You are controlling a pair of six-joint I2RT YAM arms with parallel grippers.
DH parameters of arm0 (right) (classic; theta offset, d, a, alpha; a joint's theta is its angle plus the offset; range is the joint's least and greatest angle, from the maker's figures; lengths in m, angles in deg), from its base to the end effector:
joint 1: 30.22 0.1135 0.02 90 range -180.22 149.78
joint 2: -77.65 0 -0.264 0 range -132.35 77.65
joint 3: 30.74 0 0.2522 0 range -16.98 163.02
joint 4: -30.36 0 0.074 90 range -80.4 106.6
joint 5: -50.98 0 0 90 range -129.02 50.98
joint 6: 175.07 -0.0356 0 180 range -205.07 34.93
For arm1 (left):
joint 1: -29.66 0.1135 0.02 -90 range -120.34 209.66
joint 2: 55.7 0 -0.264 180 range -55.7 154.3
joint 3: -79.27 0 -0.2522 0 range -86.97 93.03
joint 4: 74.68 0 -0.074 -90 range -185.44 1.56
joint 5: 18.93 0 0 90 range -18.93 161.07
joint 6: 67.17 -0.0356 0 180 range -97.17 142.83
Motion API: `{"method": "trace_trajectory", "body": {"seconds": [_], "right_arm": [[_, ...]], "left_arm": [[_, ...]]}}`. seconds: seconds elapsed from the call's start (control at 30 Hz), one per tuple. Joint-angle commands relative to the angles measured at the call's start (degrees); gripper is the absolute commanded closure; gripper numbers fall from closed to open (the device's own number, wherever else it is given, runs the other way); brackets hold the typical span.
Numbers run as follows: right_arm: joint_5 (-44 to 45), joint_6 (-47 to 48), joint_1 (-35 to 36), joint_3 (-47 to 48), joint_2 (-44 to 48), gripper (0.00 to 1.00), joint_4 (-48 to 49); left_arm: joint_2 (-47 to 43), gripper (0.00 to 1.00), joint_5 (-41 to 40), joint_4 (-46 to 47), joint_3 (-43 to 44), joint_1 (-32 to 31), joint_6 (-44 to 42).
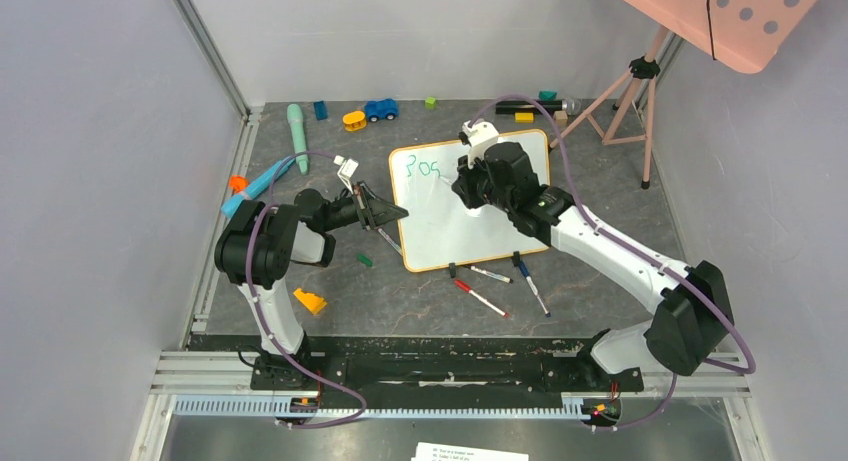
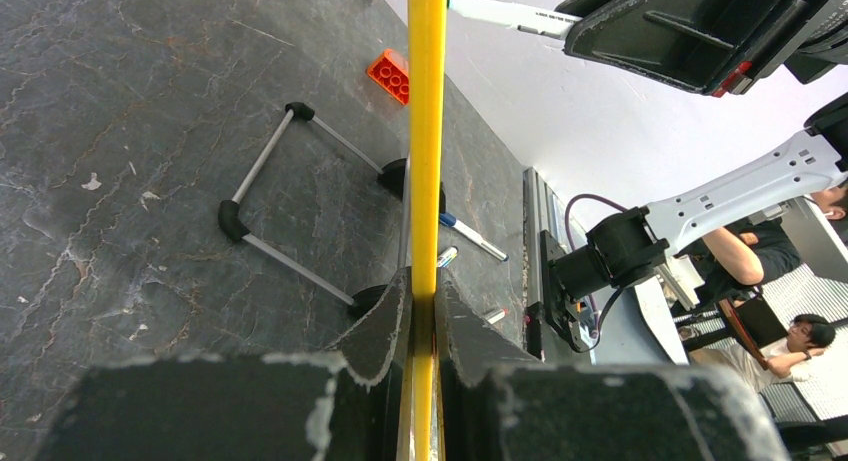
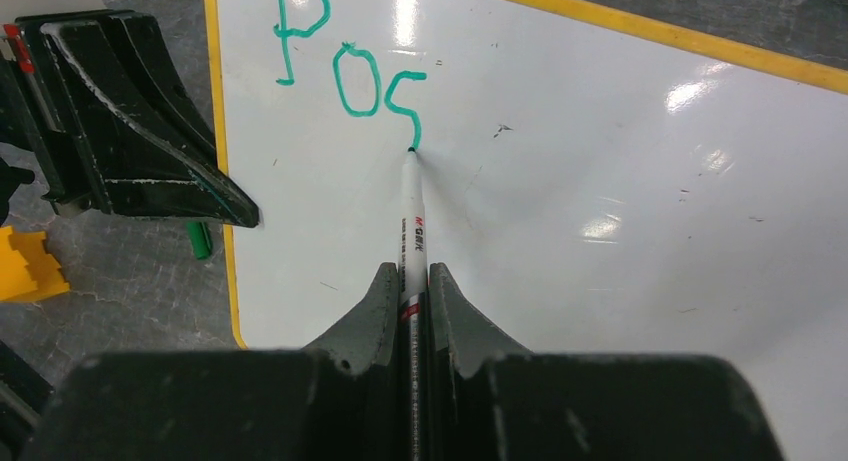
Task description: Write a sentence on the whiteboard
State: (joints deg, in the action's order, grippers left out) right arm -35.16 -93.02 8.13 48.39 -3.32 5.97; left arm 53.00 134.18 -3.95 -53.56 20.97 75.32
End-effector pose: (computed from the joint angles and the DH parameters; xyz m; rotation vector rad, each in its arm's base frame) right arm 0.2594 0.2022 0.3177 -0.4973 1.9947 0.4390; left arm 0.3054 -0.0788 0.1563 0.4170 1.6833 -1.5843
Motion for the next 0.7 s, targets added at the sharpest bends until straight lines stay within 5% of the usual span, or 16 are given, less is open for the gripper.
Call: {"method": "trace_trajectory", "body": {"seconds": [0.0,0.67], "right_arm": [[-1.5,0.3,-0.4,-0.8,0.6,1.0,1.5],[-5.3,-0.6,-2.3,5.0,2.2,1.0,2.8]], "left_arm": [[-2.2,0.98,0.8,4.7,0.3,0.2,-1.1],[-1.9,0.98,0.8,4.7,0.6,0.2,-1.1]]}}
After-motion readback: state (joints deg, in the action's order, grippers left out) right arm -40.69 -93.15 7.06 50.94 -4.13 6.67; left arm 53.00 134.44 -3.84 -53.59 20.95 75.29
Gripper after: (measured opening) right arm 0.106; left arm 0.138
